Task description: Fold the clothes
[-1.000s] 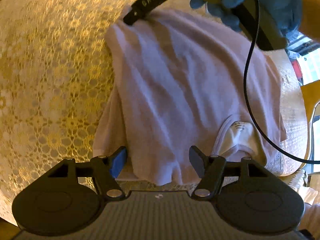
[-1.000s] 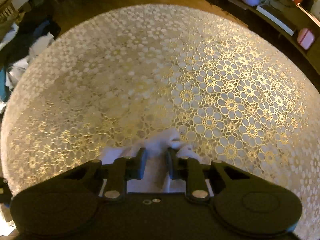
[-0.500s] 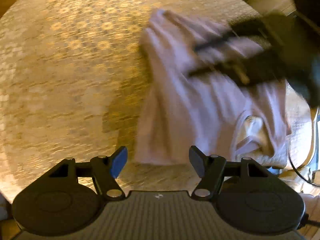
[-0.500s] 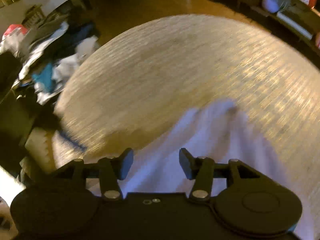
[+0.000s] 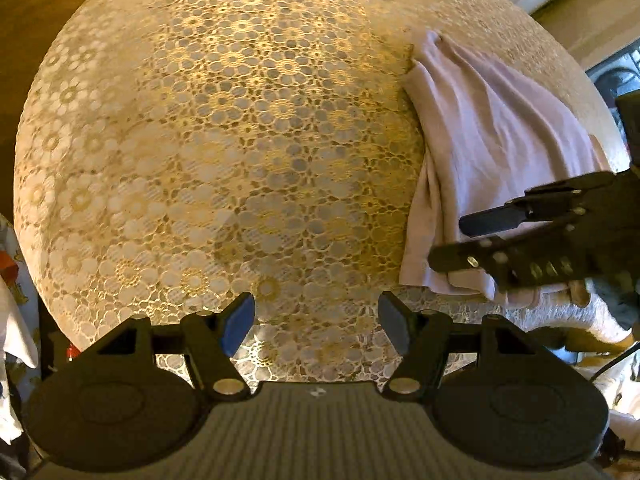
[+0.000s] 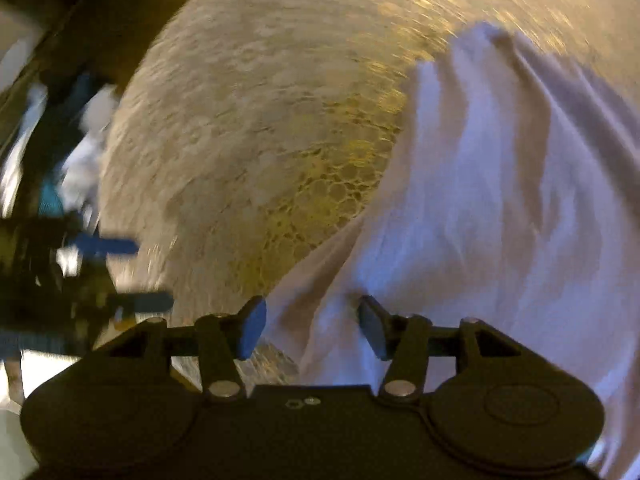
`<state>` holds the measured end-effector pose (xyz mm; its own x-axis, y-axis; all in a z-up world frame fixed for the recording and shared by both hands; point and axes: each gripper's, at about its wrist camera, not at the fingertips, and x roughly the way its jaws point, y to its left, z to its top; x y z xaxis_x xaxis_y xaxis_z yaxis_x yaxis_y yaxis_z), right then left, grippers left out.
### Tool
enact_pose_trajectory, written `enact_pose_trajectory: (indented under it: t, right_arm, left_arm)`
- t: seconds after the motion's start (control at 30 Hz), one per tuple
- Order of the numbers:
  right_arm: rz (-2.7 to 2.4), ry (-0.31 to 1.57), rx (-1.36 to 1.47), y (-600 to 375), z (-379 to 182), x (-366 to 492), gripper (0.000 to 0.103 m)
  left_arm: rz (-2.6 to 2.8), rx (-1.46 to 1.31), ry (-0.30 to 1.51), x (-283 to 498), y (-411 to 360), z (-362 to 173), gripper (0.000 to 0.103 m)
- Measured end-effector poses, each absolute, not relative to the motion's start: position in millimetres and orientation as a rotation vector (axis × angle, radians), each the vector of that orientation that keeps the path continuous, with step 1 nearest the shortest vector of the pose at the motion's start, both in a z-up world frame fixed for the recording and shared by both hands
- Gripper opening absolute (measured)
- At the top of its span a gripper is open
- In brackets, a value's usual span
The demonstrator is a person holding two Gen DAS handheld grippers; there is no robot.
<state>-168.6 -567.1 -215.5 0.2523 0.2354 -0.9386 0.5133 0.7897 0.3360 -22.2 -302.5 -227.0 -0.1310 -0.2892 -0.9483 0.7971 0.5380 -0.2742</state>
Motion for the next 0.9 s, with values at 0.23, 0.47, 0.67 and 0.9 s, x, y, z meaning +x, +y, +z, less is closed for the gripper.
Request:
enact_pose_trajectory:
  t: [0.23, 0.47, 0.67, 0.9]
  right_arm:
    - [-0.377, 1.402, 0.627, -541.0, -223.1, -144.6, 0.103]
    - [-0.384, 1.366, 0.558, -537.6, -218.4, -163.4, 0.103]
    - [-0.363, 1.295, 0.675, -564.0, -211.4, -193.5, 0.103]
    - [-0.349, 1.198, 0.751, -588.8, -191.1, -237.3, 0.103]
  left_arm:
    - [-0.972, 0.422, 1.4, -12.6, -288.7, -227.1, 0.067]
    - [-0.995, 0.374, 1.396, 4.6, -292.1, -219.3, 0.067]
    - [-1.088, 0.199, 1.519, 20.8, -324.2, -219.1, 0.07]
    - [-1.15, 0.082, 1.647, 14.5, -404.7, -237.7, 0.072]
